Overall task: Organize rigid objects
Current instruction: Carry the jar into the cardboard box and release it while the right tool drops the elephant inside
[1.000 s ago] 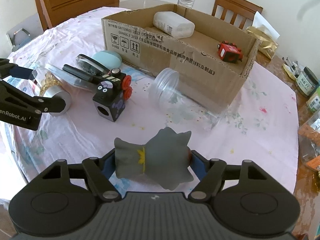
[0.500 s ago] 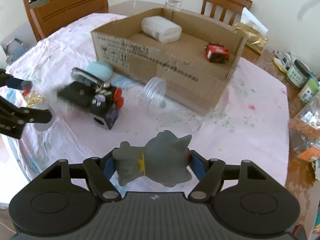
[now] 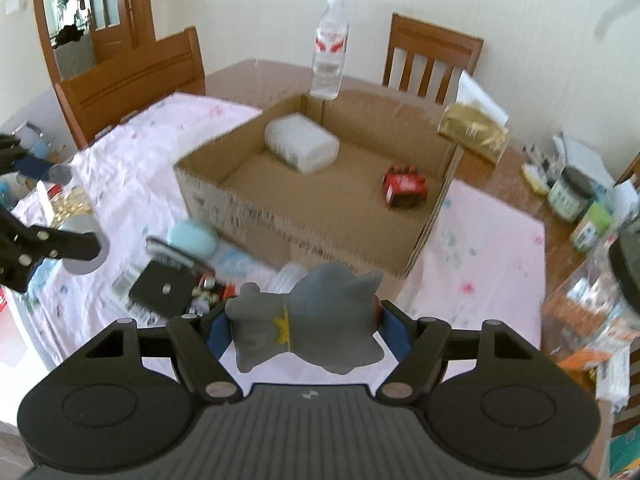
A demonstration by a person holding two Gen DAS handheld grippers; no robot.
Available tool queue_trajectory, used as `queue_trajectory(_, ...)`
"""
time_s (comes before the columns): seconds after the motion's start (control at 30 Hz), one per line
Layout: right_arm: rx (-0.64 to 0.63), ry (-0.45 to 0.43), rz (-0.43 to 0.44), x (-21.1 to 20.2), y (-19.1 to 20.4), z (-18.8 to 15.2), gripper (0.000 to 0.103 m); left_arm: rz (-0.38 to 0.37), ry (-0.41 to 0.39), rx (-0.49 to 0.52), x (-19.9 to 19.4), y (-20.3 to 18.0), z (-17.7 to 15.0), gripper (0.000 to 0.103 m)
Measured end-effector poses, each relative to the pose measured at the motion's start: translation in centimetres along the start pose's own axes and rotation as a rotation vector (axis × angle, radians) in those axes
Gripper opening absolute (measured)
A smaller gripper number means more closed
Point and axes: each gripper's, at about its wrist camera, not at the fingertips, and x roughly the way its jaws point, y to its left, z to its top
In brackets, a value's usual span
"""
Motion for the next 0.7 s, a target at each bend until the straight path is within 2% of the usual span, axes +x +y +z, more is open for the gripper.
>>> queue_trajectory(0.27,0.024,-0.056,-0.053,-0.5,-0.9,2.6,0.078,-0.02,-0.102,0.06,2.1,-0.3,6.2,0.093)
queue_trajectory(0.4,0.026,-0.073,-0.076,-0.5,-1.2,3.6,0.078,-0.025,-0.12,0.067,4.4,-0.3,8.2,0.093)
queue_trajectory(0.6,0.031,-0.072,-0.096,0.0,-1.5,4.7,0.078,-0.044,-0.101,0.038,7.4,0.2,9.1,0.094)
queue_trajectory(0.7,0.035,-0.067,-0.093,0.5,-1.8,5.3,0.078,-0.048,-0.1,-0.025,8.0,0.8,8.4,0.098)
